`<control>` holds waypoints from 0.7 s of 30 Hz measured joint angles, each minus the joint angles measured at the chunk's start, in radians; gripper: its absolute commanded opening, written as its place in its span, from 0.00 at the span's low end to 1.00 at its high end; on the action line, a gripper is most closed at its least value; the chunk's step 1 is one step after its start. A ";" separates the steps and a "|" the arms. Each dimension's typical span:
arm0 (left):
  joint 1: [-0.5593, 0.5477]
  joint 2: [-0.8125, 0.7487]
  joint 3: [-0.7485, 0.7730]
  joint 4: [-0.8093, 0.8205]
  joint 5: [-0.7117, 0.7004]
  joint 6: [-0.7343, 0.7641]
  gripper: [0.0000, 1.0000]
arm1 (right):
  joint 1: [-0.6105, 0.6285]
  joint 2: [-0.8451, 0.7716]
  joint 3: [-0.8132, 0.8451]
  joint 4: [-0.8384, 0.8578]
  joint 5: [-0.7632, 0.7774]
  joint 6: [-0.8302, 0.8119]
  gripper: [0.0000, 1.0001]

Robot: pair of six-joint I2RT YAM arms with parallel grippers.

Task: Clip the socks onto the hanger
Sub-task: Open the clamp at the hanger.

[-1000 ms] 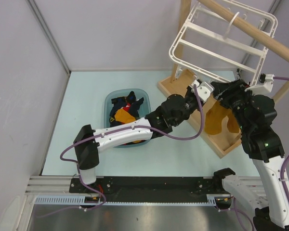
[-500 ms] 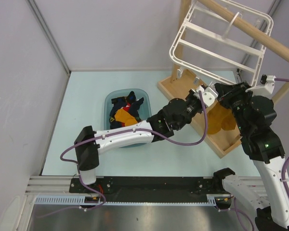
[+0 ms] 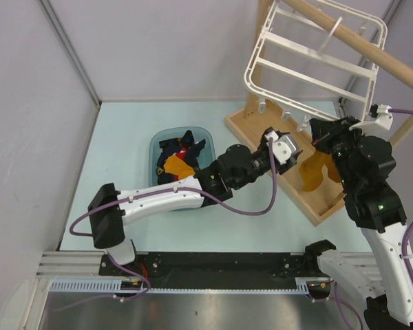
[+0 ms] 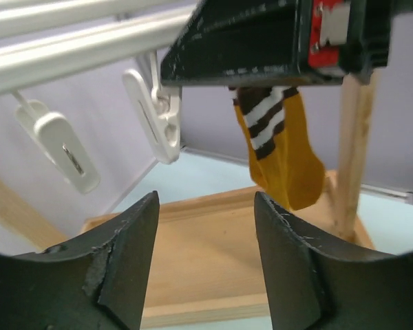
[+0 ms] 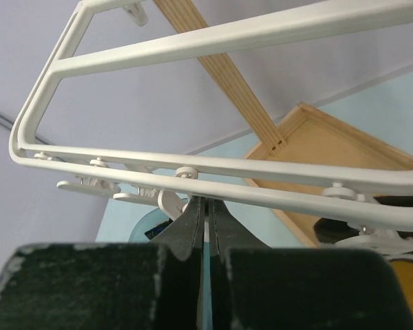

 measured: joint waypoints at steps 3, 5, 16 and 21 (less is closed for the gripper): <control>0.041 -0.035 -0.007 -0.007 0.121 -0.068 0.65 | -0.004 0.001 0.000 0.012 -0.024 -0.047 0.00; 0.074 -0.045 -0.006 -0.007 0.184 -0.100 0.65 | -0.010 0.001 0.000 0.018 -0.046 -0.072 0.00; 0.164 0.009 0.097 -0.049 0.411 -0.219 0.61 | -0.040 0.001 0.000 0.051 -0.168 -0.164 0.00; 0.175 0.066 0.174 -0.060 0.456 -0.245 0.50 | -0.054 0.001 0.000 0.060 -0.216 -0.182 0.00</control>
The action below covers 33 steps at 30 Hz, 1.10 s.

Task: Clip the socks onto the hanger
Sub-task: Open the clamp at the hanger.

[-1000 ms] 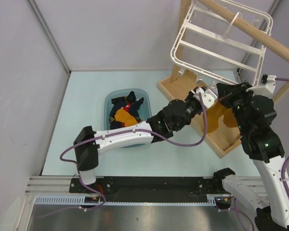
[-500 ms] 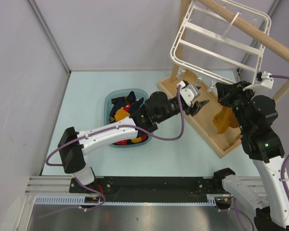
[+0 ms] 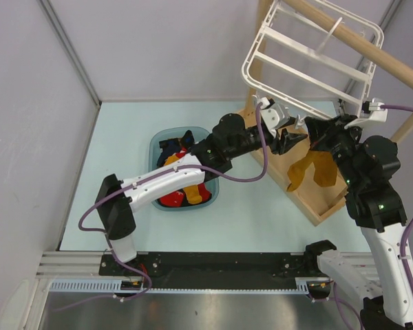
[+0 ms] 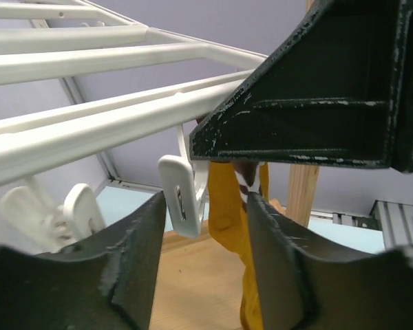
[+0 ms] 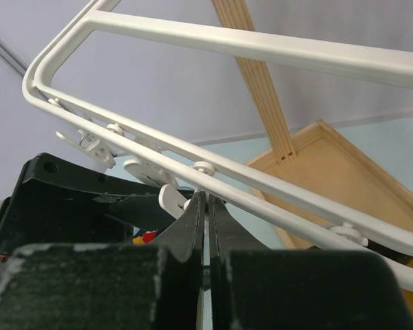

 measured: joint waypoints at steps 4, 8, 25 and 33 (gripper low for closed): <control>0.003 0.029 0.027 0.001 0.010 -0.019 0.33 | -0.010 -0.001 0.000 -0.002 -0.021 -0.015 0.00; 0.011 0.036 0.031 0.001 0.013 -0.035 0.19 | -0.016 -0.005 0.000 -0.001 -0.036 -0.019 0.04; 0.011 0.036 0.031 0.001 0.008 -0.046 0.00 | -0.023 -0.051 -0.015 0.005 -0.129 -0.042 0.69; 0.011 0.035 0.031 -0.015 -0.014 -0.042 0.00 | -0.022 -0.001 -0.017 0.014 -0.126 -0.036 0.66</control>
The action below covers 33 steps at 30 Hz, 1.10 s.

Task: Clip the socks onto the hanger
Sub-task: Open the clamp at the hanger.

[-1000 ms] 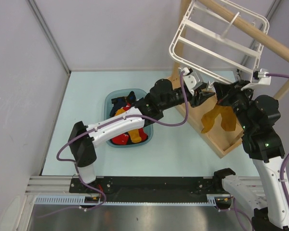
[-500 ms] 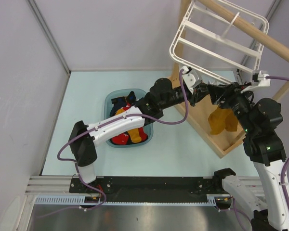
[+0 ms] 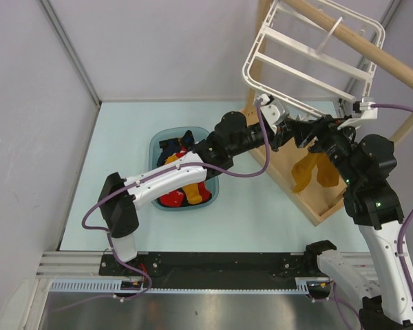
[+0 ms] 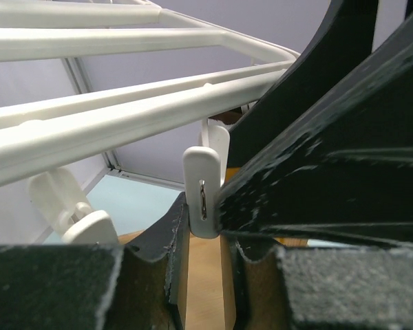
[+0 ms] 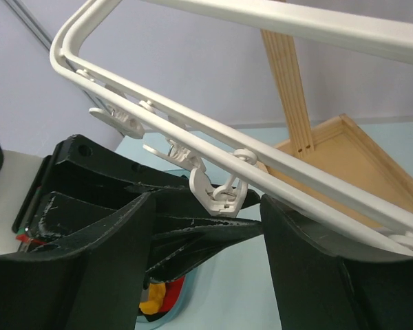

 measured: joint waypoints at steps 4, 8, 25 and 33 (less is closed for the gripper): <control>-0.002 0.000 0.000 -0.005 -0.014 0.003 0.00 | 0.002 0.018 -0.005 0.005 0.001 0.005 0.64; -0.003 0.000 0.000 -0.007 -0.021 0.009 0.00 | 0.002 0.026 -0.008 0.012 0.008 0.012 0.61; -0.032 0.000 0.000 -0.006 -0.058 0.031 0.01 | 0.007 0.021 -0.035 0.051 0.075 0.056 0.35; -0.037 -0.032 -0.037 -0.004 -0.085 0.031 0.38 | 0.009 0.015 -0.039 0.054 0.078 0.057 0.04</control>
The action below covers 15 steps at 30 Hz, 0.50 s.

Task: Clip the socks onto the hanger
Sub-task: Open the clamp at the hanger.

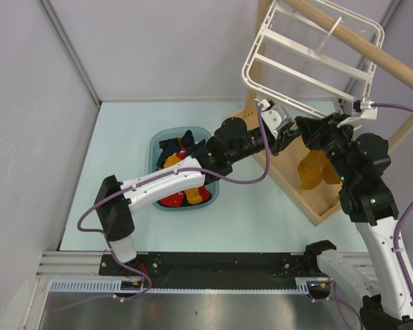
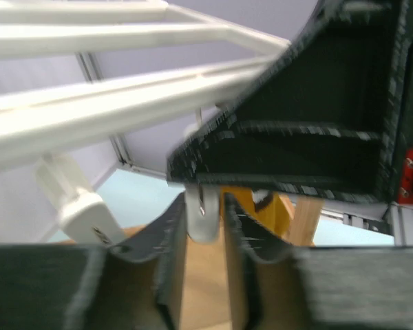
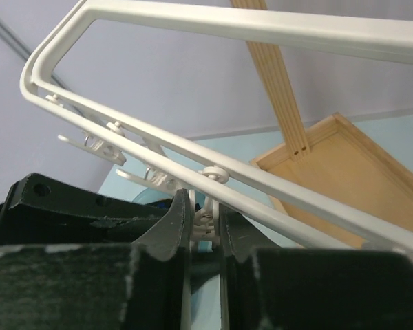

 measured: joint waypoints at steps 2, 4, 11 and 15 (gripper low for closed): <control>-0.002 -0.013 -0.015 -0.005 -0.008 0.001 0.50 | 0.001 -0.003 0.000 0.008 0.008 -0.002 0.01; -0.008 -0.025 -0.028 -0.014 -0.011 -0.003 0.63 | -0.003 -0.003 0.000 0.014 0.026 -0.005 0.00; -0.027 -0.117 -0.153 -0.040 -0.069 -0.050 0.85 | -0.008 -0.011 0.000 0.016 0.056 -0.012 0.00; -0.023 -0.242 -0.283 -0.087 -0.200 -0.117 0.94 | -0.010 -0.016 0.000 0.016 0.064 -0.013 0.00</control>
